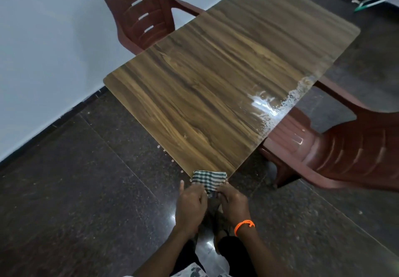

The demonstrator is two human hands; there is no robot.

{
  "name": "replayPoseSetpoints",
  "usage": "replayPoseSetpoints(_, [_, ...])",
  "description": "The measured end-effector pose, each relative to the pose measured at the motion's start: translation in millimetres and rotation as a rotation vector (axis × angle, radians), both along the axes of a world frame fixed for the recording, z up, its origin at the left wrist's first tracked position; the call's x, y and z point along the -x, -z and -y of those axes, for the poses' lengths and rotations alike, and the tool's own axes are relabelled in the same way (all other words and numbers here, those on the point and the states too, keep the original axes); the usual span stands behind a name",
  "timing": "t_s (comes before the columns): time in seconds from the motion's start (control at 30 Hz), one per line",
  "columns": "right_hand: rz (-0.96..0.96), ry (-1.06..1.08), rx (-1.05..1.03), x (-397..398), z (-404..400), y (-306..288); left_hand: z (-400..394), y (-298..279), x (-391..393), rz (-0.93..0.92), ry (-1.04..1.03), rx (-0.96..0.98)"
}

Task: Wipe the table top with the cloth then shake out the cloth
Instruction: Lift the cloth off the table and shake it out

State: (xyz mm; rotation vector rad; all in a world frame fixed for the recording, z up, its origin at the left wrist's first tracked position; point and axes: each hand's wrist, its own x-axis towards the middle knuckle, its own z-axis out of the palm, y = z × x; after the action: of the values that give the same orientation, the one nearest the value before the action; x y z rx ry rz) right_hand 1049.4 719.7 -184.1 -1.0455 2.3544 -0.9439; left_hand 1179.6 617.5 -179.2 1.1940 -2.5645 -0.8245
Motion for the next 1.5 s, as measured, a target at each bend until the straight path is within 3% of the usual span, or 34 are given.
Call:
replayPoseSetpoints(0.13, [0.188,0.465,0.003,6,16,-18,22,-18,17,-0.011,-0.679,-0.498])
replayPoseSetpoints(0.2, [0.276,0.589,-0.061,11,25,-23,34,-13,25,0.137,-0.751,-0.691])
replayPoseSetpoints(0.3, [0.407,0.643,-0.124,12,37,-27,40,-2,31,0.181,-0.695,-0.896])
replayPoseSetpoints(0.6, [0.600,0.715,-0.128,11,31,-30,42,-3,22,0.211,-0.483,-0.697])
replayPoseSetpoints(0.8, [0.766,0.781,-0.129,16,5,-27,42,-20,22,0.228,-0.381,-0.699])
replayPoseSetpoints(1.13, [0.906,0.951,0.129,38,-58,-80,20,-68,70,0.156,-0.100,-0.801])
replayPoseSetpoints(1.5, [0.867,1.114,0.433,95,-167,-148,-65,-119,171,0.105,0.184,-0.810])
